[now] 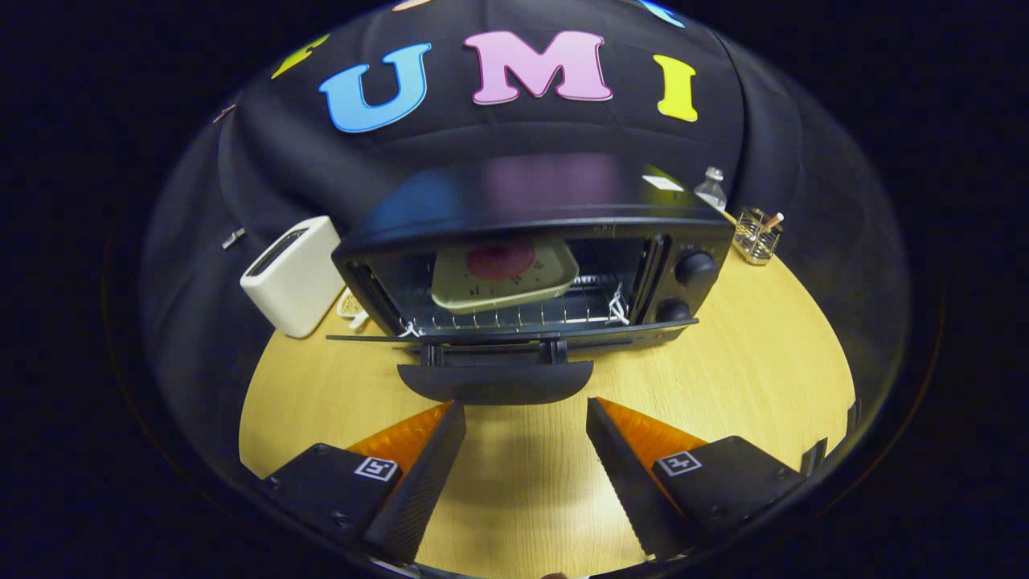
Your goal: Open the toaster oven, put the food inside, and close the toaster oven door.
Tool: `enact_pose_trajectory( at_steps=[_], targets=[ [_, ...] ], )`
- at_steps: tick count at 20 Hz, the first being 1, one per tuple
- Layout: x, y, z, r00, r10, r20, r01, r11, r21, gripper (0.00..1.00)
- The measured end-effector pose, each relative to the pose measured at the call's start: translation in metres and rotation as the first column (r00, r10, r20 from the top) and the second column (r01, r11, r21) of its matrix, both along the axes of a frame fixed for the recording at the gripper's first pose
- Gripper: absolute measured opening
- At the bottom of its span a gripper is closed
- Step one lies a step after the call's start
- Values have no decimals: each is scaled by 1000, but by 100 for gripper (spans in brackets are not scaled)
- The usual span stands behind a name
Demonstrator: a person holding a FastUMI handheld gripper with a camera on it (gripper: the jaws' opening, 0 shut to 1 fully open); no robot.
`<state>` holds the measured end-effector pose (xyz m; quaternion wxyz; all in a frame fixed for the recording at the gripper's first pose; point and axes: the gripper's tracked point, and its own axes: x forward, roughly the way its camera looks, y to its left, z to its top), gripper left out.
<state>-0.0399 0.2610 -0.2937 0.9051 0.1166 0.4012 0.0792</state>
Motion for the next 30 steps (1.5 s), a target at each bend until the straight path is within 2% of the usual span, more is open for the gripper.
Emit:
enact_pose_trajectory(
  at_steps=[6, 16, 19, 23, 30],
  targets=[
    [31, -14, 32, 995, -57, 85, 54, 998, 37, 99],
    [35, -61, 79, 972, -93, 215, 87, 995, 40, 99],
    [45, -81, 109, 953, -116, 280, 107, 993, 50, 99],
    [56, -118, 161, 908, -121, 401, 120, 992, 30, 99],
    [55, -182, 214, 849, -169, 500, 160, 985, 62, 99]
  ],
)
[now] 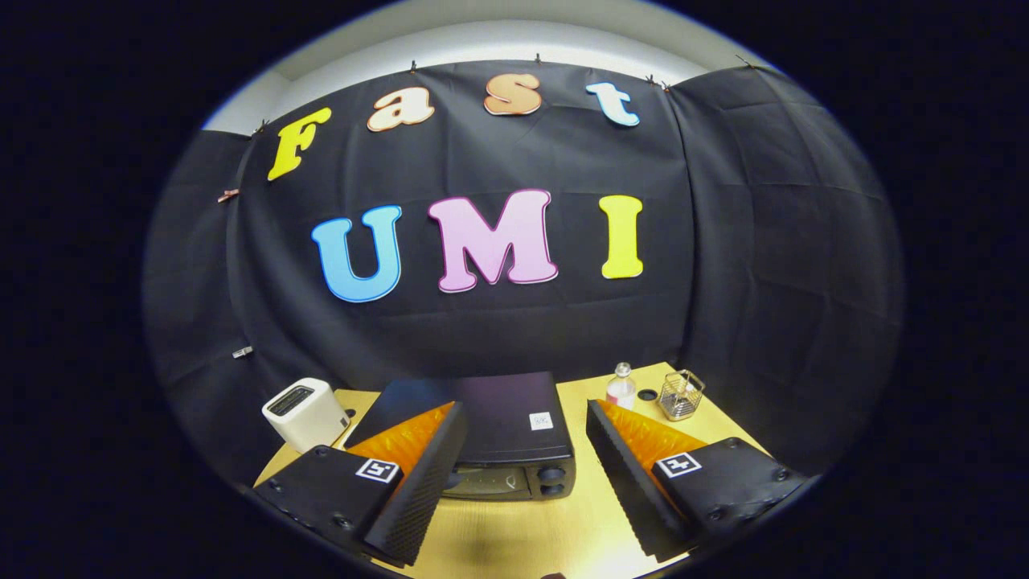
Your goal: Open the toaster oven, put the food inside, and close the toaster oven door.
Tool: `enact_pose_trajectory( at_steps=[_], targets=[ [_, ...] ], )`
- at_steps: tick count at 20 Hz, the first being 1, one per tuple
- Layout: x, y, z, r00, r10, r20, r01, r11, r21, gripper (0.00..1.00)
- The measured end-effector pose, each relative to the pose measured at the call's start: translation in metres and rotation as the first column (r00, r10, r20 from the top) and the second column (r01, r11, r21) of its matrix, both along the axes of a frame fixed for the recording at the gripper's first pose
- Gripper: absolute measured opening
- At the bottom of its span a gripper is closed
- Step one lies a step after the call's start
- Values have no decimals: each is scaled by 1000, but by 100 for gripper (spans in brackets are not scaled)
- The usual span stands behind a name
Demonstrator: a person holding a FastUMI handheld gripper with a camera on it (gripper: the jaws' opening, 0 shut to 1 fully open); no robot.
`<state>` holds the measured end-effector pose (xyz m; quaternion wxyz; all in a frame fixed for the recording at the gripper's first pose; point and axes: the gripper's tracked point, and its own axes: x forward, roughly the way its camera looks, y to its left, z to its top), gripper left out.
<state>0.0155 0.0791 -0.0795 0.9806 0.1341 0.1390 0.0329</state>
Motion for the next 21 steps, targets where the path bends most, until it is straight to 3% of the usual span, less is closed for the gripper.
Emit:
enact_pose_trajectory(
  at_steps=[10, 21],
  targets=[
    [-3, -57, 13, 996, -3, 84, 14, 992, -122, 99],
    [0, -69, 13, 996, -10, 88, 17, 996, -82, 99]
  ],
)
